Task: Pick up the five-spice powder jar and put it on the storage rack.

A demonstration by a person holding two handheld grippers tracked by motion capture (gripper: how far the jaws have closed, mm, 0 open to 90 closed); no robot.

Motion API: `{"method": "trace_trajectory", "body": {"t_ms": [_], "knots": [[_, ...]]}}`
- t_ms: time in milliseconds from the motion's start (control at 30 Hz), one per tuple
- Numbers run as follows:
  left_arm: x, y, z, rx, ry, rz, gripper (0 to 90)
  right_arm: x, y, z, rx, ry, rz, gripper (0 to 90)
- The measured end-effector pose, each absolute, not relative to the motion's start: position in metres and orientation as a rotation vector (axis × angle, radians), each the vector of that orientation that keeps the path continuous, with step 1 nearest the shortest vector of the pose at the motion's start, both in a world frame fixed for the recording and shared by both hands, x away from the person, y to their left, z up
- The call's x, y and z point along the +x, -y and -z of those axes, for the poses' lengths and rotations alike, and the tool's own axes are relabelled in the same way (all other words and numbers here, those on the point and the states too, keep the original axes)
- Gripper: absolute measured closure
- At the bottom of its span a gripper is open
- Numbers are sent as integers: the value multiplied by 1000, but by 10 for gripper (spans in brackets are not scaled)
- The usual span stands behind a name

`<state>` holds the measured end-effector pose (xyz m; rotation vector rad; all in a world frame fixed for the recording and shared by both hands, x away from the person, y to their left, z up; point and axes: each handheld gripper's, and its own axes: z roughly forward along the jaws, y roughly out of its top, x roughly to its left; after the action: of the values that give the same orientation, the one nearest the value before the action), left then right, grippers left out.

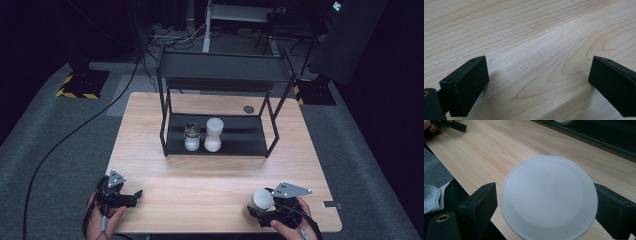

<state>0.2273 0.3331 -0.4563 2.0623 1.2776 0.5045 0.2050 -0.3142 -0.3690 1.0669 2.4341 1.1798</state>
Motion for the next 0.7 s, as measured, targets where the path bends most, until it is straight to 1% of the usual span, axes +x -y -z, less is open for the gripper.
{"method": "trace_trajectory", "body": {"t_ms": [100,200,267,400,700], "knots": [[227,-333,456,2062,-1278,-505,23,205,315,373,1064,-2430,-1188,180],[227,-333,456,2062,-1278,-505,23,203,315,376,1046,-2420,-1177,272],[227,-333,456,2062,-1278,-505,23,203,315,377,1043,-2422,-1176,311],[227,-333,456,2062,-1278,-504,23,200,313,376,1013,-2416,-1162,329],[227,-333,456,2062,-1278,-505,23,200,313,376,1020,-2410,-1162,332]]}}
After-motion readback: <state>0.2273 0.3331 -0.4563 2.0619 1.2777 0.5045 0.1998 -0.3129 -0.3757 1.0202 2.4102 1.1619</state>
